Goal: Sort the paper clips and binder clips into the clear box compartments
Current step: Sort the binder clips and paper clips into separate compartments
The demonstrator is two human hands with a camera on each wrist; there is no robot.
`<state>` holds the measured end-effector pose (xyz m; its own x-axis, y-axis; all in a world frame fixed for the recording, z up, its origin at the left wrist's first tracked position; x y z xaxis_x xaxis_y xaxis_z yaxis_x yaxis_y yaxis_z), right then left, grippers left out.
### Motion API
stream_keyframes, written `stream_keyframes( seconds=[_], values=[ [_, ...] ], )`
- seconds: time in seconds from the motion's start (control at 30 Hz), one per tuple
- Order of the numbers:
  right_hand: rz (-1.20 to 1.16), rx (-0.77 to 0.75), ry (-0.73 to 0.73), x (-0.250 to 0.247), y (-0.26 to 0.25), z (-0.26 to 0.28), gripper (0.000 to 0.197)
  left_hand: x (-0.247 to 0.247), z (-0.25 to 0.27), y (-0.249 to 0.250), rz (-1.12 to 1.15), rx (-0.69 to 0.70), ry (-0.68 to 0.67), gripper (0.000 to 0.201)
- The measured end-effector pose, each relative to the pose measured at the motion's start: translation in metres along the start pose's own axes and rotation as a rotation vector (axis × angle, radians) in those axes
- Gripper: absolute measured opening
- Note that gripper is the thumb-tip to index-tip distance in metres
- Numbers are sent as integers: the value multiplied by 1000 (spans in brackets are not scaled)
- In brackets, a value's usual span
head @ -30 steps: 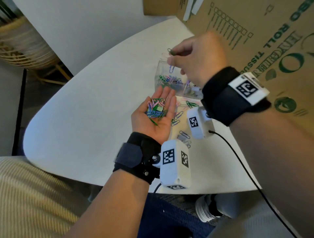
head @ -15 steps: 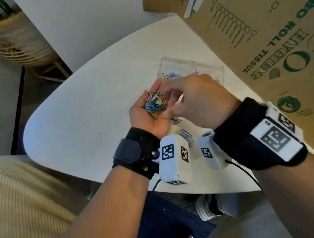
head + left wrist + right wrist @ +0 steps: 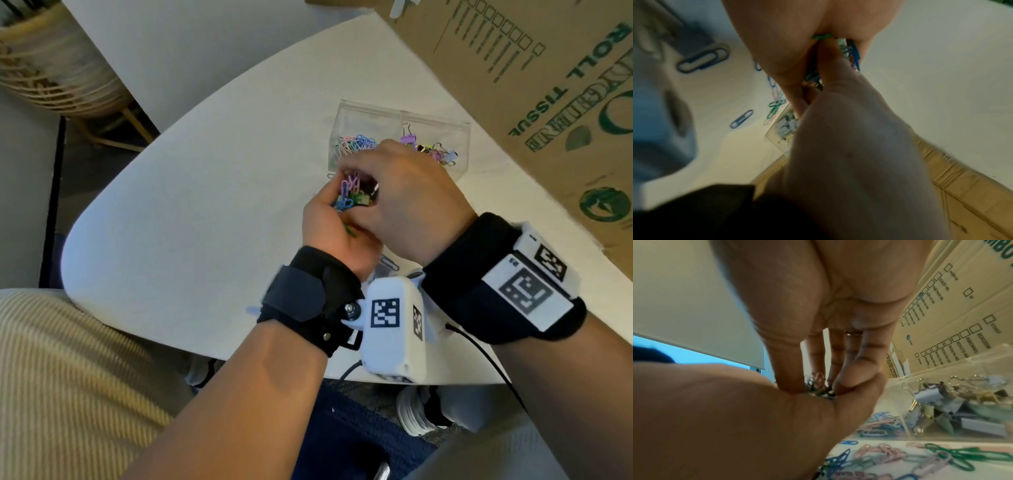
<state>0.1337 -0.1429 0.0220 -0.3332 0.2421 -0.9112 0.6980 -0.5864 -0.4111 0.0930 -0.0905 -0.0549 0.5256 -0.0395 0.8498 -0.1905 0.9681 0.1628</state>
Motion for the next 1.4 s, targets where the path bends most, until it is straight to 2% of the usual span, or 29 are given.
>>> stream_keyframes(
  seconds=[0.1,0.2,0.33,0.4,0.53,0.63,0.73,0.87,0.93,1.0,1.1,1.2,1.33,1.4],
  values=[
    [47,-21,-9,6,0,-1,39,-6,-1,-5,14,-45,34,46],
    [-7,18,-24,5,2,-3,29,-5,-3,-1,42,-50,21,21],
    [-108,22,1,-4,5,-3,18,0,-1,7,36,9,-4,35],
    [-231,48,39,-6,8,-2,13,2,1,9,-4,37,-5,36],
    [-685,138,43,-4,16,-6,14,1,1,11,-17,71,-6,35],
    [-857,164,85,-12,16,-9,14,0,0,9,34,70,-21,28],
    [-977,180,183,-24,19,-17,12,2,2,10,63,52,-38,34],
    [-857,167,363,-37,29,-41,12,2,5,11,78,46,-36,38],
    [-715,144,356,-38,30,-54,12,1,4,12,88,45,-40,39],
    [-467,127,233,-35,30,-64,15,1,4,13,91,40,-41,41],
    [-151,124,62,-32,30,-68,33,2,5,13,94,24,-48,45],
    [-128,70,50,-40,21,-58,23,4,2,13,90,21,-54,47],
    [-10,17,-132,-41,13,-35,8,7,-4,15,13,50,-76,48],
    [-5,8,-175,-35,11,-23,11,8,-6,16,-23,47,-95,51]
  ],
)
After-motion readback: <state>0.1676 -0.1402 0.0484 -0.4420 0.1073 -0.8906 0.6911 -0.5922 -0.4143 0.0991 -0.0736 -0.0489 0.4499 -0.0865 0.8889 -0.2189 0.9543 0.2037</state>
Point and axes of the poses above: each hand's wrist, its own z-axis away from the middle knuckle, its own x-axis out of the palm, y = z × x, the point moved 3 cm from there along -z, towards the middle knuckle
